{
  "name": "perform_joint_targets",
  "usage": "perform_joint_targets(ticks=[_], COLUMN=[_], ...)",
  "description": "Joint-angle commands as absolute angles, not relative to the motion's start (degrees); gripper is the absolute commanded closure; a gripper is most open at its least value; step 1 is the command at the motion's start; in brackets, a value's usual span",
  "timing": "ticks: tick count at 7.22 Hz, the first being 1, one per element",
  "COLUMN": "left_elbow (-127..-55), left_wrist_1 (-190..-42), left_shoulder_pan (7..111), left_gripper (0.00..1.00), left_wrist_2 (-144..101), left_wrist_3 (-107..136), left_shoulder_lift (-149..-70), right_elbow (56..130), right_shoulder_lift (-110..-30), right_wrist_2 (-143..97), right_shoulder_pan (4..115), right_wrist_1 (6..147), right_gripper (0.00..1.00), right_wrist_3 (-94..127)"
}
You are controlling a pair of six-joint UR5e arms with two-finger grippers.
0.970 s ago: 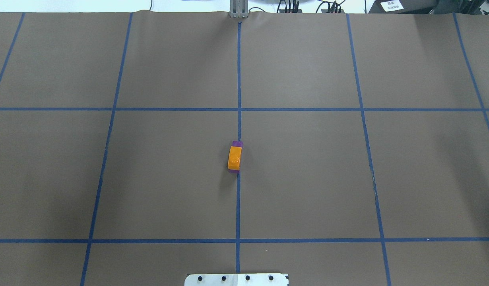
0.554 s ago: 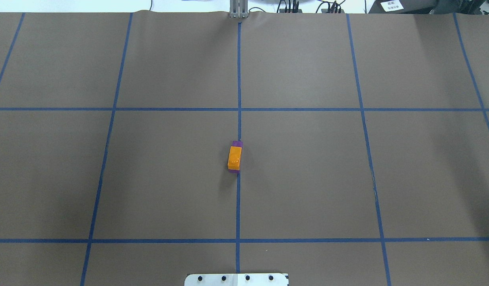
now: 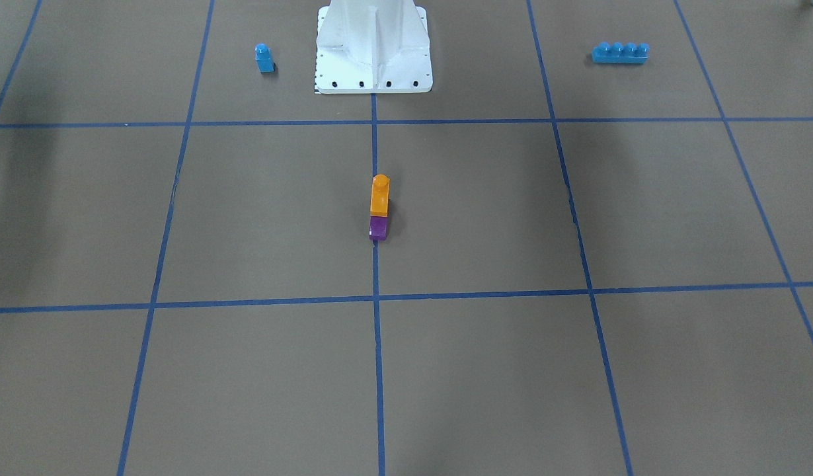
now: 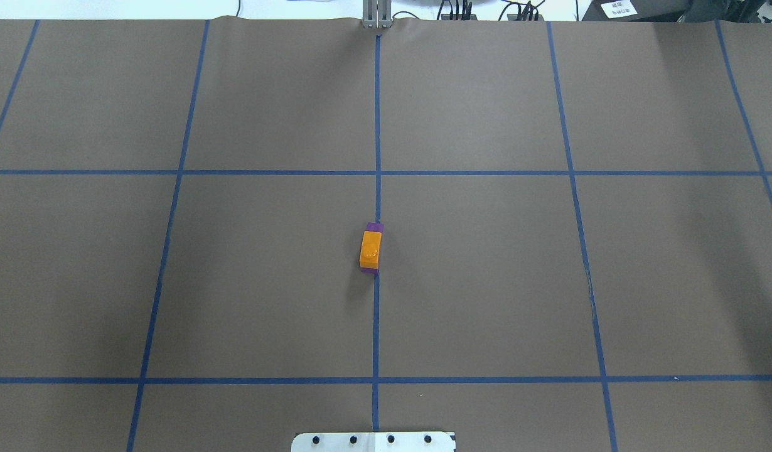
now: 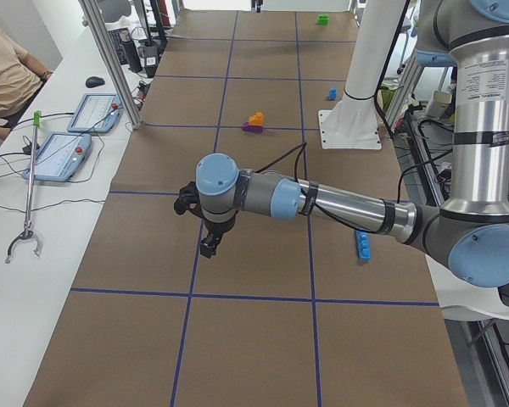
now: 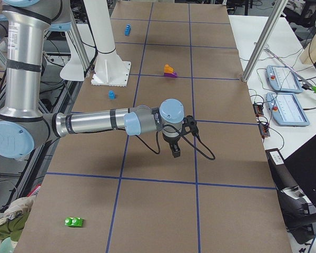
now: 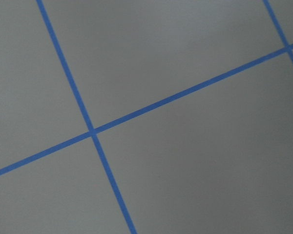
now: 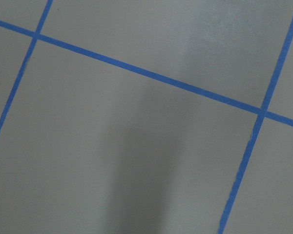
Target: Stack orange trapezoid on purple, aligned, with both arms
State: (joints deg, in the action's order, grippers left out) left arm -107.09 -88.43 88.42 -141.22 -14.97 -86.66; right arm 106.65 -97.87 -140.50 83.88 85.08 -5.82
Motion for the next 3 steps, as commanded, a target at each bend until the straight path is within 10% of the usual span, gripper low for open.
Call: perform_joint_targets(ticks=[1,3], left_elbow=[-108.8,-111.1], left_wrist_1=[-88.3,-88.3], left_shoulder_pan=[88.5,88.5], left_gripper=[0.0,0.0], left_wrist_2=[-140.7,-140.4], left_wrist_3=[-14.4,-13.5], left_shoulder_lift=[-87.0,-87.5], right_elbow=[106.4,104.2], right_shoulder_lift=[-96.7,-95.1], right_wrist_2=[-139.8,-137.7], right_shoulder_pan=[83.6,83.6], right_wrist_1=[85.2,85.1], right_gripper=[0.0,0.0], right_wrist_3=[-5.9,-5.8])
